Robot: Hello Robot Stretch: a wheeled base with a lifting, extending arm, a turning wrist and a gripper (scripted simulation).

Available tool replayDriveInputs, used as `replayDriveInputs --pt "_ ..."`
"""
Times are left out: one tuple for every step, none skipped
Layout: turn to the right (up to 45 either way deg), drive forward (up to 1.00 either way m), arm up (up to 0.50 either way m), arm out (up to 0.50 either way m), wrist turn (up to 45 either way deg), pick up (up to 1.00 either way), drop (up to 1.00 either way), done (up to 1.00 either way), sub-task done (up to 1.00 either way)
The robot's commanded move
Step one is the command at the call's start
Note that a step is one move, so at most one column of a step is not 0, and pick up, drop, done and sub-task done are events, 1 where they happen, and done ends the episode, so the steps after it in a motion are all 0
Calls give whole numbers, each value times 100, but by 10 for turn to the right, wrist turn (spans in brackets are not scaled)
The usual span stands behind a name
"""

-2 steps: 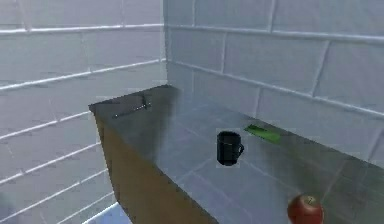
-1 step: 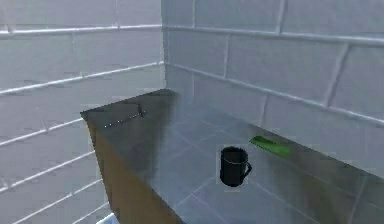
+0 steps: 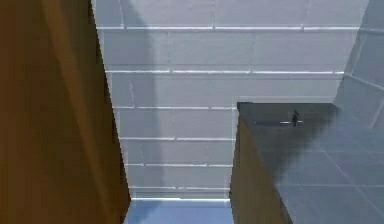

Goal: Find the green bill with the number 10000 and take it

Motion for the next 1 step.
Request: replayDriveInputs --pt "-210 0 0 0 0 0 0 0 0"
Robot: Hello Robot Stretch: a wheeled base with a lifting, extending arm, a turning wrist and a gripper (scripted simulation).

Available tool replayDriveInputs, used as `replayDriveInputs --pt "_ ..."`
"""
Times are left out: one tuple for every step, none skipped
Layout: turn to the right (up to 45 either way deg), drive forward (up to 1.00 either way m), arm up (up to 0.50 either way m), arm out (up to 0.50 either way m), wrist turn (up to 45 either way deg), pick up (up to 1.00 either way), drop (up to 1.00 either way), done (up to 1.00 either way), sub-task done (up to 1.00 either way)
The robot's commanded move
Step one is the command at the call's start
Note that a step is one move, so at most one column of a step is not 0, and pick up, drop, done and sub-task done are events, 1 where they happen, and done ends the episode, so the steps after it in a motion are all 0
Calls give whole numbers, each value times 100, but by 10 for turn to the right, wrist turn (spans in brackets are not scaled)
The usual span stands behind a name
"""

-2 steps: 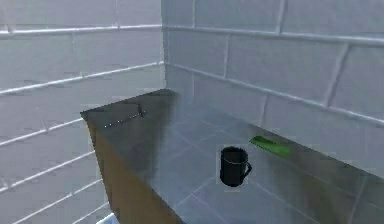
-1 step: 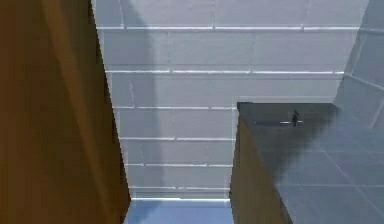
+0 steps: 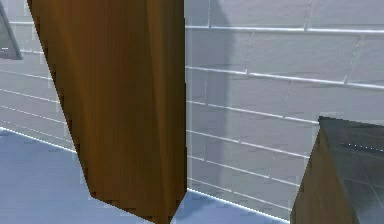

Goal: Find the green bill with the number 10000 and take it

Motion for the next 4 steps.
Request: replayDriveInputs --pt "0 0 50 0 0 0 0 0 0" --pt "0 0 38 0 0 0 0 0 0" --pt "0 0 0 44 0 0 0 0 0" --pt "0 0 0 0 450 0 0 0 0"
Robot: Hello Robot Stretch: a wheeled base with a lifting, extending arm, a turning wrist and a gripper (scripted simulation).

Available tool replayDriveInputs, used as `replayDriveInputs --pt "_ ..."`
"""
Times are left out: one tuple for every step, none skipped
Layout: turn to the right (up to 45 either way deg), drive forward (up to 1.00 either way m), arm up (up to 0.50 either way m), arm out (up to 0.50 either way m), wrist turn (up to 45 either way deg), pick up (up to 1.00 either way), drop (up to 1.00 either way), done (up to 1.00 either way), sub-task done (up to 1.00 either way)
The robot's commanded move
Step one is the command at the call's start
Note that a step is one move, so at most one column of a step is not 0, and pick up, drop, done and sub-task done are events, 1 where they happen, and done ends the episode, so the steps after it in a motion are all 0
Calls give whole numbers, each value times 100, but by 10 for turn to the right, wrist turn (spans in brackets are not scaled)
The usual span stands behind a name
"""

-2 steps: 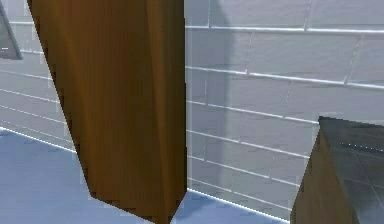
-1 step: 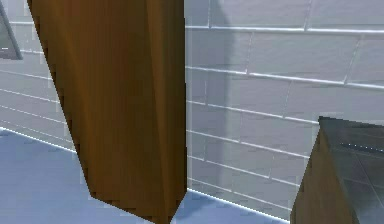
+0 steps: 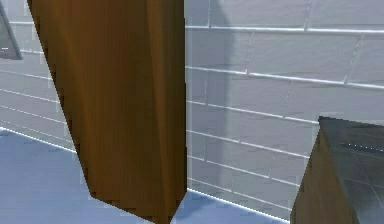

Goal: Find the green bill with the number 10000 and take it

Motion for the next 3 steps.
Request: replayDriveInputs --pt "0 0 0 0 450 0 0 0 0" --pt "0 0 0 0 450 0 0 0 0" --pt "0 0 0 0 450 0 0 0 0"
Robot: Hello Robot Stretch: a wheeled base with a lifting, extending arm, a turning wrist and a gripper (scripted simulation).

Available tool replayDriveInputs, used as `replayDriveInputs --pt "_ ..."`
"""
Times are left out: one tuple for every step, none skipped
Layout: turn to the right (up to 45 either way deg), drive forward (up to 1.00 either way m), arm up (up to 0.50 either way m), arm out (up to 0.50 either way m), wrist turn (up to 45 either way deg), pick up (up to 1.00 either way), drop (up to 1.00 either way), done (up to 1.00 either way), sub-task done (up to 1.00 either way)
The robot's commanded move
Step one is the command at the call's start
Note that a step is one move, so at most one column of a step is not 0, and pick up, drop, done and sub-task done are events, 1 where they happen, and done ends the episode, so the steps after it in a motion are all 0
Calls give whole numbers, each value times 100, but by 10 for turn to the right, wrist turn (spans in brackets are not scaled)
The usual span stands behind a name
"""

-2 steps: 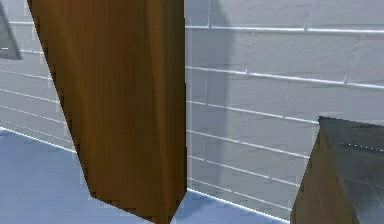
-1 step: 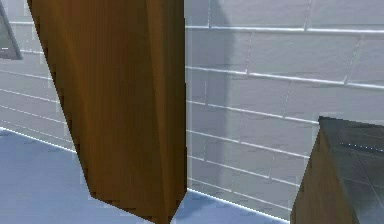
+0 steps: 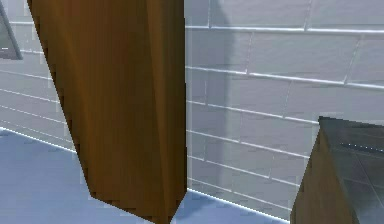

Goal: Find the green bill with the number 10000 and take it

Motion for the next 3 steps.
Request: replayDriveInputs --pt "0 0 0 0 60 0 0 0 0" --pt "0 0 -16 0 0 0 0 0 0" --pt "0 0 0 0 0 100 0 0 0"
